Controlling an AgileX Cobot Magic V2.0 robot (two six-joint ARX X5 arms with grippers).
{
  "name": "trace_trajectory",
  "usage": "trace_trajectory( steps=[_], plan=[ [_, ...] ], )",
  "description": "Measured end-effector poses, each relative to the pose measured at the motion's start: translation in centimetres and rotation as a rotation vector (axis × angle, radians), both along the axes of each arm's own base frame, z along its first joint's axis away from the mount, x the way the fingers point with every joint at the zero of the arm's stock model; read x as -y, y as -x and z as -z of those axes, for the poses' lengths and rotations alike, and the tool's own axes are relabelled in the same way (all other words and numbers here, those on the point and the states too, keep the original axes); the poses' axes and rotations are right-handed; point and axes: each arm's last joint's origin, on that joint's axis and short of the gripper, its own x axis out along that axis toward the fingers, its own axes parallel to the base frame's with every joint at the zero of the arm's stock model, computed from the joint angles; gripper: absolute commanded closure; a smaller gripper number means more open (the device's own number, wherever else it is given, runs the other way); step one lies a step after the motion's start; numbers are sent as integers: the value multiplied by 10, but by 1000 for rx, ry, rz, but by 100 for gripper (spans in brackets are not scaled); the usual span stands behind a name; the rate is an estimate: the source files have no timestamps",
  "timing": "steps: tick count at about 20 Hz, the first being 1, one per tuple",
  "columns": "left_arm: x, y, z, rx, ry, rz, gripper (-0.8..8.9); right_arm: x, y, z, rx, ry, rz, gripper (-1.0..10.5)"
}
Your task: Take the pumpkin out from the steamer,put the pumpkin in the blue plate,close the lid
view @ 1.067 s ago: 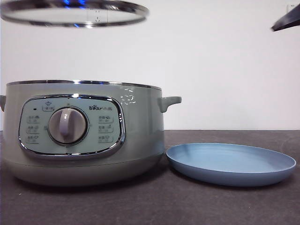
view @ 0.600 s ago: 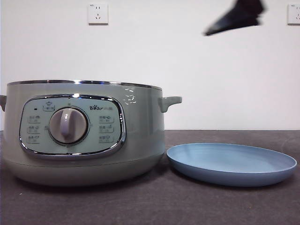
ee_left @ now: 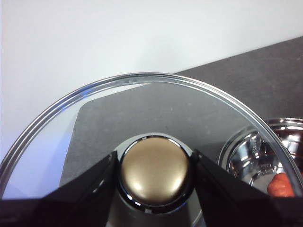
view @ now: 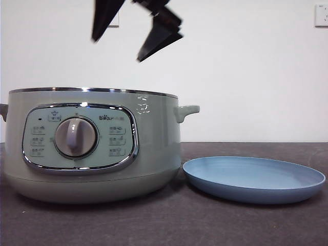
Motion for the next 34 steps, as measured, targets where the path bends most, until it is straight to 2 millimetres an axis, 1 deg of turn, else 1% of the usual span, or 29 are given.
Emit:
trace_trajectory(
  steps=[3,5,11,15,16,17,18,19,20,23,24,25,27,28,29,30,31,33,34],
  plan=[
    [0,-1,2,-19,-10,2,822,-24,0,29,-30,70,-56,316],
    [0,-1,2,-20,-10,1,822,-33,-1,45,-49,102,-81,316],
    [0,-1,2,-21,-11,1,822,-46,-11,84,-96,174,-107,318],
    [0,0,2,-25,-13,2,822,-48,-14,95,-109,194,-116,322],
    [0,0,2,-25,-13,1,822,-50,-15,102,-117,204,-118,336],
    [0,0,2,-25,-13,1,822,-52,-17,109,-128,215,-119,432],
    [0,0,2,-25,-13,2,822,-53,-17,112,-133,221,-120,603],
    [0,0,3,-28,-15,2,822,-53,-16,112,-130,220,-121,848],
    [0,0,4,-39,-21,2,822,-55,-15,112,-123,222,-122,952],
    [0,1,5,-54,-29,2,822,-56,-14,111,-111,230,-118,957],
    [0,1,5,-54,-28,2,822,-55,-13,108,-108,230,-118,957],
    [0,1,5,-54,-28,2,822,-53,-11,102,-102,224,-116,952],
    [0,1,5,-54,-28,3,822,-39,-2,63,-59,179,-108,948],
    [0,1,5,-54,-27,5,822,-26,4,39,-34,152,-99,948],
    [0,1,5,-54,-27,6,822,-13,9,20,-23,139,-88,949],
    [0,1,5,-54,-26,6,822,4,13,5,-28,142,-65,949],
    [0,0,5,-54,-27,5,822,21,14,-7,-42,150,-34,950],
    [2,-4,5,-60,-28,10,822,60,17,-29,-98,148,89,957],
    [4,-6,6,-66,-20,31,822,76,18,-35,-130,154,152,957]
  ],
)
